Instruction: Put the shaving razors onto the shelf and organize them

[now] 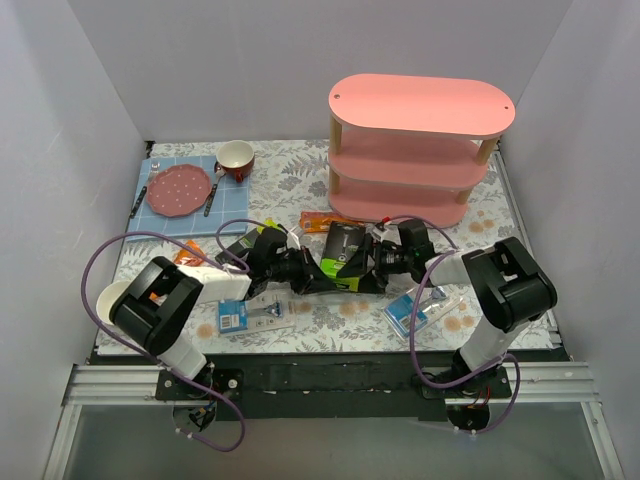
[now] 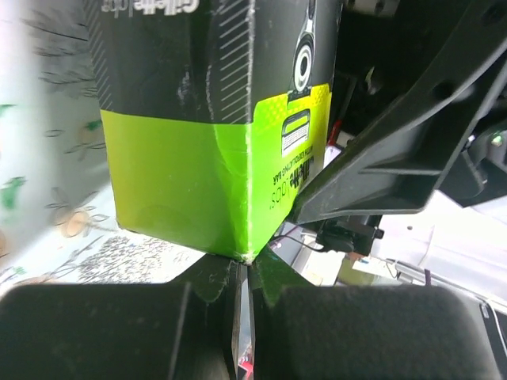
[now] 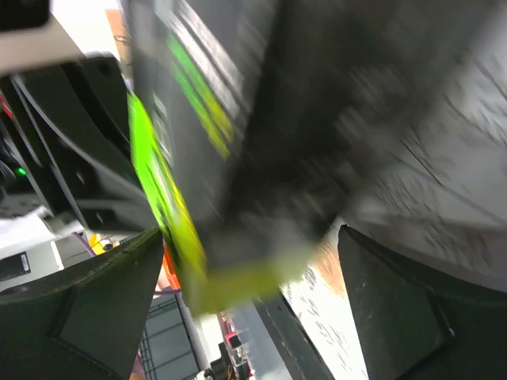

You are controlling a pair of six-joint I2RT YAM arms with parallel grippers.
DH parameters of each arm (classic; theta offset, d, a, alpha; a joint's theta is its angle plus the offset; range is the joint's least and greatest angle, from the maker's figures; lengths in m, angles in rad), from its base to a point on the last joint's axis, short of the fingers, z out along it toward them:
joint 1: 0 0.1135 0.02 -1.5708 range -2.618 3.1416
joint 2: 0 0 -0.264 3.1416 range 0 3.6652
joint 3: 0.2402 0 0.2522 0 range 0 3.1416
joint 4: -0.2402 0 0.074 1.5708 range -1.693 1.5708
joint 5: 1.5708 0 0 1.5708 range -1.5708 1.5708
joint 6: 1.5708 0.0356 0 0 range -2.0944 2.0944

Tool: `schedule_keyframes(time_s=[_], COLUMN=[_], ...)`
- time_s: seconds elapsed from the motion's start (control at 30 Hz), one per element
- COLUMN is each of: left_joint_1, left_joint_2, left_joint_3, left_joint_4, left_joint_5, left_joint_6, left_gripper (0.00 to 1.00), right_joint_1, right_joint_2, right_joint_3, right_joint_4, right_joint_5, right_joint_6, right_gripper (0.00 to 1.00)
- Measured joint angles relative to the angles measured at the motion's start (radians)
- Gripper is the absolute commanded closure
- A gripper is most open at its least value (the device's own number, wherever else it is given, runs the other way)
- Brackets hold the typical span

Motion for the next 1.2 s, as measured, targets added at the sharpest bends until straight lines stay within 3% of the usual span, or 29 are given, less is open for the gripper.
schedule_keyframes(time_s=[0.1,0.13,0.2,0.23,0.3,0.33,0.47,0.77,1.1,1.17,1.2], left_joint_1=[-0.026,-0.032,-0.034,-0.034,-0.036,-0.039,-0.054,-0.063,-0.093,-0.096,-0.098], left_joint_2=[0.014,0.016,0.019,0.021,0.026,0.026,0.01,-0.006,0.15,0.161,0.166], left_joint_3=[0.004,0.006,0.009,0.009,0.009,0.011,0.029,0.132,0.254,0.263,0.266], left_joint_4=[0.026,0.032,0.032,0.028,0.02,0.019,0.017,-0.013,0.027,0.029,0.033], left_joint_5=[0.0,0.0,-0.001,-0.001,0.0,0.004,0.054,0.16,0.179,0.178,0.178], left_joint_6=[-0.002,-0.002,0.001,0.003,0.022,0.035,0.124,0.343,0.378,0.383,0.386], left_gripper=[1.0,1.0,0.99,0.89,0.55,0.52,0.49,0.48,0.49,0.49,0.49], right_joint_1=[0.016,0.016,0.008,0.004,0.0,-0.001,-0.042,-0.397,-0.584,-0.615,-0.632], right_joint_2=[0.016,0.016,0.016,0.016,0.011,0.003,-0.075,-0.196,0.039,0.093,0.123], right_joint_3=[0.04,0.042,0.042,0.041,0.037,0.031,-0.016,-0.036,0.174,0.228,0.257], right_joint_4=[0.012,0.008,0.003,0.004,0.006,0.007,-0.039,-0.181,-0.197,-0.206,-0.211], right_joint_5=[0.016,0.021,0.024,0.023,0.034,0.039,0.031,-0.059,-0.124,-0.127,-0.129], right_joint_6=[0.023,0.027,0.034,0.034,0.03,0.011,-0.074,-0.29,-0.379,-0.396,-0.402], right_gripper=[0.24,0.4,0.55,0.66,0.73,0.78,0.78,0.75,0.74,0.7,0.63])
